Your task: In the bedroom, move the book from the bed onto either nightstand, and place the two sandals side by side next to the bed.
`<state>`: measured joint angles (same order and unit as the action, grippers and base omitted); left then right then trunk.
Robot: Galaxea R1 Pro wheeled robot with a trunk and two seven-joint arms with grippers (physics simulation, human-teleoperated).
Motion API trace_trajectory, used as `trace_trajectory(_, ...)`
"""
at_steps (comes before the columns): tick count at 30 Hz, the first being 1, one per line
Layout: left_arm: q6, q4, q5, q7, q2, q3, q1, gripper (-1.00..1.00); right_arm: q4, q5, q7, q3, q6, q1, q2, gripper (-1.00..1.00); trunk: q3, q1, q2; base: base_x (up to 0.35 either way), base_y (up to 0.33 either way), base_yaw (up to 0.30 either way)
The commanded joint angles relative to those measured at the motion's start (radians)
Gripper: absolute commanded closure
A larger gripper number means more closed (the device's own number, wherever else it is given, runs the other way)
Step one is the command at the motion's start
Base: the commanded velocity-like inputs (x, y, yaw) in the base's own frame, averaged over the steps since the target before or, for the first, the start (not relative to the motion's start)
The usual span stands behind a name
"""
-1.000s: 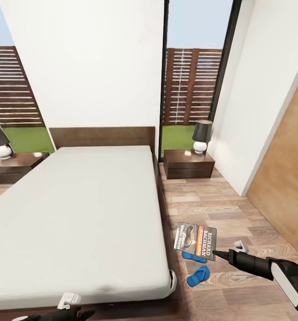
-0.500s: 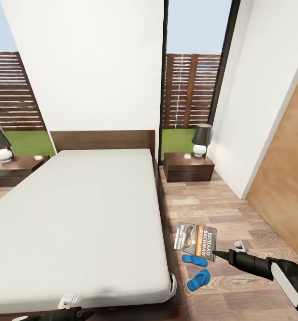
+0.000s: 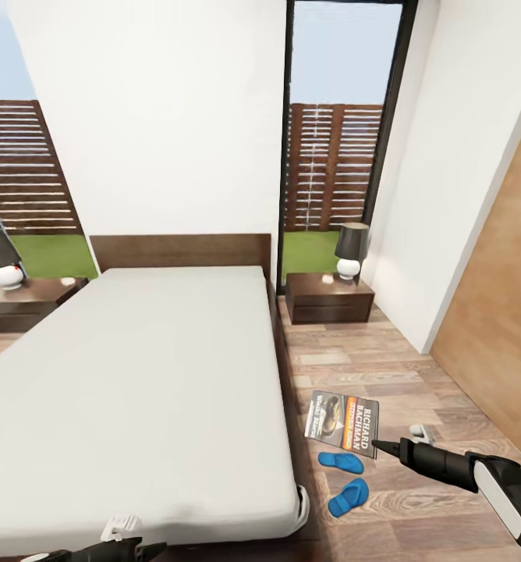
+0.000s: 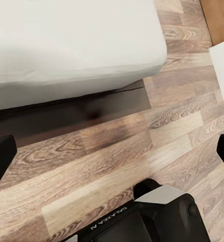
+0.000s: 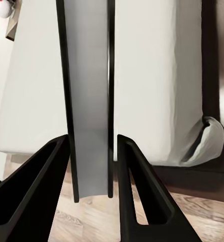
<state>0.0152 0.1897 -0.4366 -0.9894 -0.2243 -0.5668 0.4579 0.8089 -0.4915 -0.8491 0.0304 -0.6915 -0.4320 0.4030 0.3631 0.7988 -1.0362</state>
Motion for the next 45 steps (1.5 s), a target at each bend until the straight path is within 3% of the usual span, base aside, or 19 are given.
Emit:
trace_trajectory(1, 0.002, 0.001, -0.008, -0.005, 0.001, -0.008, 0.001, -1.0, -0.009, -0.003, -0.001, 0.001, -0.003, -0.001, 0.0, 1.0, 0.0, 0.0, -0.001, 0.0, 0.0, 0.0)
trace_trajectory(4, 0.002, 0.001, -0.009, -0.005, 0.004, -0.008, 0.001, -1.0, -0.051, -0.002, -0.002, 0.0, 0.0, -0.001, -0.001, 1.0, -0.005, 0.0, -0.001, 0.0, 0.0, 0.0)
trace_trajectory(9, 0.002, 0.0, -0.01, -0.005, 0.015, -0.007, 0.001, -1.0, -0.206, -0.003, -0.004, 0.001, 0.04, -0.001, 0.001, 1.0, -0.013, 0.0, -0.001, 0.0, 0.0, 0.0)
trace_trajectory(14, 0.003, 0.0, -0.018, -0.005, 0.05, -0.003, 0.001, -1.0, -0.462, -0.01, -0.008, 0.002, 0.221, -0.001, 0.002, 1.0, -0.021, 0.0, -0.001, 0.0, 0.0, 0.0)
trace_trajectory(16, 0.004, 0.0, -0.024, 0.0, 0.059, 0.012, 0.001, -1.0, -0.521, -0.012, -0.009, 0.002, 0.262, -0.001, 0.002, 1.0, -0.024, 0.0, -0.001, 0.0, 0.0, 0.0)
trace_trajectory(20, 0.005, -0.012, -0.044, 0.044, 0.062, 0.026, 0.001, -1.0, -0.548, -0.012, -0.01, 0.001, 0.279, -0.001, 0.002, 1.0, -0.031, 0.0, -0.001, 0.0, 0.0, 0.0)
trace_trajectory(24, 0.005, -0.124, -0.076, 0.129, 0.063, 0.037, 0.001, -1.0, -0.56, -0.008, -0.009, 0.0, 0.286, -0.001, 0.002, 1.0, -0.037, 0.0, -0.001, 0.0, 0.0, 0.0)
trace_trajectory(28, 0.005, -0.158, -0.12, 0.208, 0.063, 0.053, 0.001, -1.0, -0.564, -0.007, -0.009, 0.0, 0.288, -0.001, 0.002, 1.0, -0.043, 0.0, -0.001, 0.0, 0.0, 0.0)
trace_trajectory(33, 0.002, -0.166, -0.138, 0.294, 0.066, 0.057, 0.001, -1.0, -0.568, -0.006, -0.009, 0.0, 0.291, -0.001, 0.002, 1.0, -0.051, 0.0, -0.001, 0.0, 0.0, 0.0)
trace_trajectory(37, 0.002, -0.167, -0.141, 0.322, 0.068, 0.058, 0.001, -1.0, -0.568, -0.006, -0.008, 0.001, 0.296, -0.001, 0.005, 1.0, -0.058, 0.0, -0.001, 0.0, 0.0, 0.0)
trace_trajectory(41, 0.002, -0.168, -0.161, 0.326, 0.068, 0.068, 0.001, -1.0, -0.569, -0.006, -0.009, 0.001, 0.296, -0.001, 0.033, 1.0, -0.064, 0.0, -0.001, 0.0, 0.0, 0.0)
trace_trajectory(43, 0.002, -0.168, -0.188, 0.327, 0.068, 0.079, 0.001, -1.0, -0.569, -0.007, -0.009, 0.001, 0.296, -0.001, 0.054, 1.0, -0.067, 0.0, -0.001, 0.0, 0.0, 0.0)
trace_trajectory(45, 0.001, -0.169, -0.241, 0.329, 0.068, 0.088, 0.001, -1.0, -0.57, -0.008, -0.01, 0.0, 0.296, -0.001, 0.073, 1.0, -0.07, 0.0, -0.001, 0.0, 0.0, 0.0)
